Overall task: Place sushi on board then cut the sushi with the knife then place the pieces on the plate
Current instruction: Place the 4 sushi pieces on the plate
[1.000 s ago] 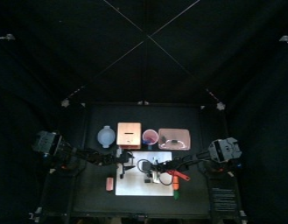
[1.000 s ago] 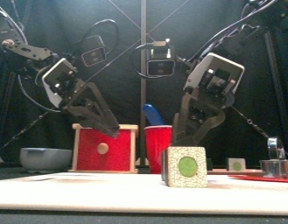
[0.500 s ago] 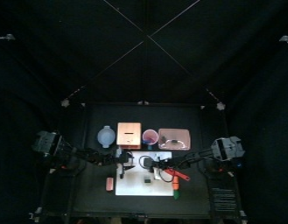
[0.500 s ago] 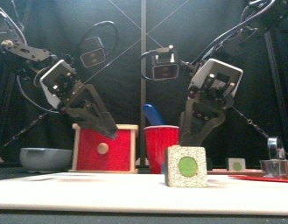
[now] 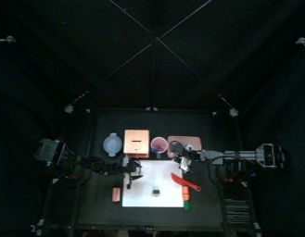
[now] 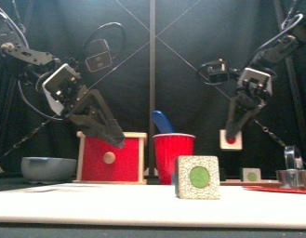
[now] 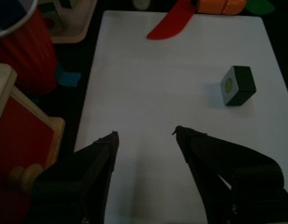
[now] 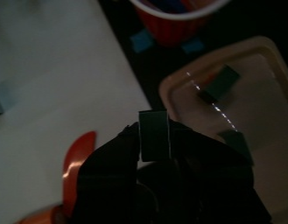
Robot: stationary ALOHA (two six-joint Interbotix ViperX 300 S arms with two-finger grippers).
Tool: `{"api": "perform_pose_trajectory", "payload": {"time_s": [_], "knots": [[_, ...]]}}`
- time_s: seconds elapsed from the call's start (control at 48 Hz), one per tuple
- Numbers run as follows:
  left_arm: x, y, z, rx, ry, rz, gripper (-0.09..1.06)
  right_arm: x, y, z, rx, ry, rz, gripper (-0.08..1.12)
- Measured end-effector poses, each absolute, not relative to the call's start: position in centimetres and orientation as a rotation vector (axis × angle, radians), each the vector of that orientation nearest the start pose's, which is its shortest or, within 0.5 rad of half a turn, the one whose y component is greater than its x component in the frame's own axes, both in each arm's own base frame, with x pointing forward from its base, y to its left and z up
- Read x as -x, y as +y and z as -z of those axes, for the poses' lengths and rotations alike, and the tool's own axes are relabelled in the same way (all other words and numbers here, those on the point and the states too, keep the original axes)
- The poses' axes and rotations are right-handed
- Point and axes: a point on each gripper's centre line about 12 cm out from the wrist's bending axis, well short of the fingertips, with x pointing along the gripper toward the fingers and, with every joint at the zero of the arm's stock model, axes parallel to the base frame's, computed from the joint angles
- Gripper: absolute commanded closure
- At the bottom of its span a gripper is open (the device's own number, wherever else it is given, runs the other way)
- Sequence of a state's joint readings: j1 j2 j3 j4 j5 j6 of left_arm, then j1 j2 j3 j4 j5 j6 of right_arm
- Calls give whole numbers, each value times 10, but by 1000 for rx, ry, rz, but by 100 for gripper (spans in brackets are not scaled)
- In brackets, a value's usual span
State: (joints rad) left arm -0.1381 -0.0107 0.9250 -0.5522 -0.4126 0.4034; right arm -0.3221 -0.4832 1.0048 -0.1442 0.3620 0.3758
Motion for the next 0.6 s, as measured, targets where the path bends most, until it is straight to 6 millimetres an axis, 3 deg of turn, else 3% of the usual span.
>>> {"api": "perform_pose_trajectory", "payload": {"time_s": [0.292, 0.604], "knots": [[-338, -20, -129, 13, 543, -108, 7, -187, -112, -161, -323, 904, 607, 45], [-338, -20, -129, 19, 543, -112, 7, -172, -113, -144, -317, 921, 627, 26]]}}
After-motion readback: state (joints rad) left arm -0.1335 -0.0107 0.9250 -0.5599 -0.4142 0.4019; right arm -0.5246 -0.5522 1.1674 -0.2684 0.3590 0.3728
